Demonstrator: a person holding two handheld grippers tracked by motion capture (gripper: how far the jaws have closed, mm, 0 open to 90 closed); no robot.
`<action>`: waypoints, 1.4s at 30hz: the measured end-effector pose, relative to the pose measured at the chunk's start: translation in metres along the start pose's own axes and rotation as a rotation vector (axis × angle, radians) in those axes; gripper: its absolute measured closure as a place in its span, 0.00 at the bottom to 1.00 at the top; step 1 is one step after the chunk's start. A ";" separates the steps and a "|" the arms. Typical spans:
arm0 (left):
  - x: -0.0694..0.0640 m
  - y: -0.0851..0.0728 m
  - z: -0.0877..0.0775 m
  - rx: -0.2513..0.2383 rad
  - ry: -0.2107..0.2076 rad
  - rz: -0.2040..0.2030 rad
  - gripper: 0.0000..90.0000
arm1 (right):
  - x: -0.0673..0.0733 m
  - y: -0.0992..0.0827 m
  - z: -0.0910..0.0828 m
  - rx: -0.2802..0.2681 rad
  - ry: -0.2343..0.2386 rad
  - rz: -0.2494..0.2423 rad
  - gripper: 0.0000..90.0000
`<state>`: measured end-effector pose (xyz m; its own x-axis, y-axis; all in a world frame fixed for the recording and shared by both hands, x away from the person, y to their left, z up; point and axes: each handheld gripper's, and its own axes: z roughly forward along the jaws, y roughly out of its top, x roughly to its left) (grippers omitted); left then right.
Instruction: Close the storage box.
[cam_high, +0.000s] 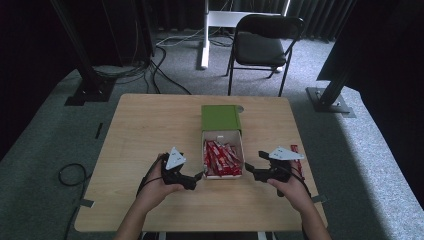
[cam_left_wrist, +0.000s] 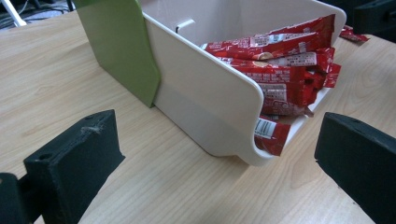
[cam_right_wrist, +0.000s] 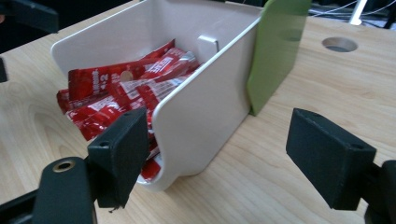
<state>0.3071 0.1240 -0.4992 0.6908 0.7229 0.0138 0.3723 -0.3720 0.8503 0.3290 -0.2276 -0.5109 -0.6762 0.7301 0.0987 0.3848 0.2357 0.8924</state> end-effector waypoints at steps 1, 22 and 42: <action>0.000 0.000 0.001 0.002 -0.003 -0.001 0.01 | 0.001 0.000 0.001 0.003 0.003 -0.002 0.23; 0.014 0.005 0.021 0.023 0.024 -0.012 0.01 | -0.003 -0.007 0.016 0.037 0.002 0.011 0.23; 0.022 0.011 0.031 0.032 0.017 -0.023 0.01 | -0.007 -0.003 0.021 0.046 0.008 0.022 0.20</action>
<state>0.3456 0.1178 -0.5056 0.6709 0.7415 0.0036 0.4080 -0.3732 0.8332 0.3459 -0.2202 -0.5240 -0.6725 0.7300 0.1219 0.4282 0.2495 0.8686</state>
